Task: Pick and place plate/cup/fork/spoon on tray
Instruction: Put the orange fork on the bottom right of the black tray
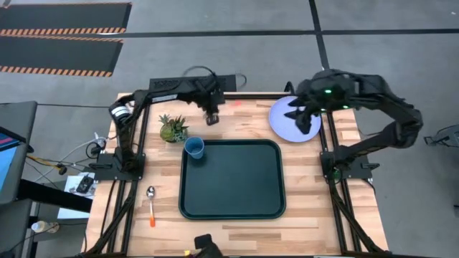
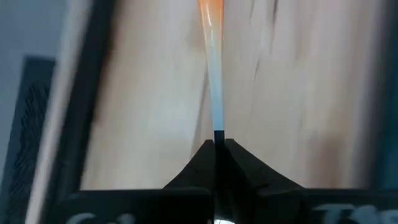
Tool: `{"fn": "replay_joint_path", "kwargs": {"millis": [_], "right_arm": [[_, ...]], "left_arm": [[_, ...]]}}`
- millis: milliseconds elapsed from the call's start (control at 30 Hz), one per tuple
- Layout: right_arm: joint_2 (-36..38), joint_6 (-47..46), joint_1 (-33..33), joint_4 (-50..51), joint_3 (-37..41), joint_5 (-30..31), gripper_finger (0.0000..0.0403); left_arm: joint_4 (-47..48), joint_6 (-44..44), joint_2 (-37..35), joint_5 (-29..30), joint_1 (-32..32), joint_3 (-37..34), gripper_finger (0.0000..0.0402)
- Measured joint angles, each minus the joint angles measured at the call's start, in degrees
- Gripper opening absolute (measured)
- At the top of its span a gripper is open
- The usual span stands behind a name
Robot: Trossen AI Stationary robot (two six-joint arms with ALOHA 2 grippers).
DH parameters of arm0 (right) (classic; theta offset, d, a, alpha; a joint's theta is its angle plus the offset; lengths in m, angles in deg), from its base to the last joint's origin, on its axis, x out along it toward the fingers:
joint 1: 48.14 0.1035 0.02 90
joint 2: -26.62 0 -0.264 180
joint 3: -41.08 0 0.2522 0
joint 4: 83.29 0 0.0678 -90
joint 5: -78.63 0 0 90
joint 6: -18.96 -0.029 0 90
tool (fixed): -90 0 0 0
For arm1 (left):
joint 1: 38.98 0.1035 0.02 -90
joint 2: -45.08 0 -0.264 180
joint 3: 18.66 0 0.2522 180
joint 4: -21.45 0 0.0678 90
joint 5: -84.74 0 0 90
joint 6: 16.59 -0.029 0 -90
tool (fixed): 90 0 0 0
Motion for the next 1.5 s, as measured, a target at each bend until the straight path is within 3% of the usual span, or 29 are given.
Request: {"fn": "replay_joint_path", "kwargs": {"millis": [133,267,433,600,733,933,1500], "right_arm": [[5.6,-2.27,2.23,-3.93,3.78,6.28,0.023],[12.29,-4.66,3.27,-12.97,12.42,9.3,0.023],[19.11,-5.75,2.67,-30.75,25.31,10.75,0.023],[21.15,-7.46,1.29,-52.74,35.32,10.35,0.023],[19.25,-13.5,-0.45,-64.4,39.3,9.22,0.023],[14.77,-23.32,-3.3,-77.13,40.46,0.83,0.023],[2.14,-37.98,-6.68,-103.87,40.46,-14.44,0.023]], "left_arm": [[-10.62,10.97,-6.82,-8.03,0.49,-0.07,0.0002],[-29.92,21.46,-13.75,-15.84,-0.02,-1.1,0.0002],[-55.76,29.03,-18.39,-19.33,-3.23,-2.14,0.0001],[-71.35,30.72,-18.47,-22.55,-7.84,-2.25,0.0001],[-78.14,26.5,-18.39,-19.16,-11.66,-2.27,0.0007],[-87.0,25.61,-18.46,-17.62,-13.87,-2.25,0.0006],[-88.87,25.42,-18.43,-18.99,-14.42,-2.25,0.0007]]}}
